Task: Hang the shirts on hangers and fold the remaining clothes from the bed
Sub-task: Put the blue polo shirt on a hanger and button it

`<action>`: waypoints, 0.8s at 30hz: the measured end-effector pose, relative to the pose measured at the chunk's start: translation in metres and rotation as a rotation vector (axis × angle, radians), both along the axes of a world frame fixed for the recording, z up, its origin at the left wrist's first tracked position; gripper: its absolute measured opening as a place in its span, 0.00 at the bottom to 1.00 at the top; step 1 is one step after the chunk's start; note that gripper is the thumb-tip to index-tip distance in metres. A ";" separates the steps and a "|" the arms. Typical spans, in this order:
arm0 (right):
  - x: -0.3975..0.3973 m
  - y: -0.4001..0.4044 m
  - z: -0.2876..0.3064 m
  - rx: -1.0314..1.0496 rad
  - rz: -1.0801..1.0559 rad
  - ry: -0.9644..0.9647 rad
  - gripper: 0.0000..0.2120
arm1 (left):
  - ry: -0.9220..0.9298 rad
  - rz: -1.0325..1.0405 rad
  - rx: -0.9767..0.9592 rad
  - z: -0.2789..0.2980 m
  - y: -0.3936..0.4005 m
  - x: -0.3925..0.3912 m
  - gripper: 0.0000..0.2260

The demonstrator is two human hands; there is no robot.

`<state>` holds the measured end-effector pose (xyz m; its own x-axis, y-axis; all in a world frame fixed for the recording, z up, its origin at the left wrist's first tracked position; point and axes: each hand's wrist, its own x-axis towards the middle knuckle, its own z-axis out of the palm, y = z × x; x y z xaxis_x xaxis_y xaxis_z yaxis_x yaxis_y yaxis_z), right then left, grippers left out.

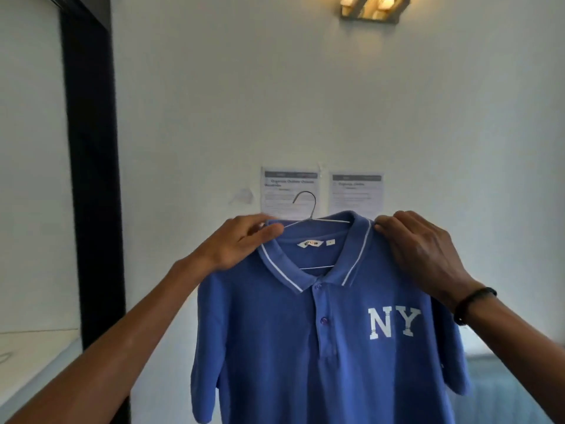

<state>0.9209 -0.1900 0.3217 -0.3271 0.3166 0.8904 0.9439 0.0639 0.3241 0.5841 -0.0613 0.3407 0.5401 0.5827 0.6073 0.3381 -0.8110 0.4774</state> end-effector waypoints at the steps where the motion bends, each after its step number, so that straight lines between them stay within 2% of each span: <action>1: -0.008 0.013 0.012 0.036 0.016 -0.006 0.10 | 0.000 0.058 0.026 0.002 0.002 -0.021 0.25; 6: -0.070 0.084 0.064 0.109 0.130 -0.027 0.11 | -0.061 0.167 0.025 0.035 0.009 -0.116 0.06; 9: -0.115 0.123 0.086 0.103 0.201 -0.013 0.13 | -0.049 0.254 0.083 0.060 0.023 -0.168 0.08; 12: -0.174 0.163 0.106 0.089 0.300 0.051 0.16 | -0.011 0.433 0.219 0.089 0.042 -0.227 0.08; 16: -0.259 0.213 0.134 0.120 0.395 0.099 0.08 | 0.103 0.693 0.389 0.135 0.076 -0.305 0.06; 20: -0.346 0.265 0.168 0.114 0.432 0.077 0.14 | 0.215 0.906 0.526 0.183 0.114 -0.385 0.08; 24: -0.433 0.304 0.210 0.122 0.499 0.088 0.14 | 0.333 1.102 0.638 0.228 0.148 -0.458 0.11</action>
<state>0.4875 0.1137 0.5312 -0.3342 0.0338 0.9419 0.8322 0.4797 0.2781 0.1257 0.0872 0.5687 0.1454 0.4728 0.8691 0.9892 -0.0865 -0.1184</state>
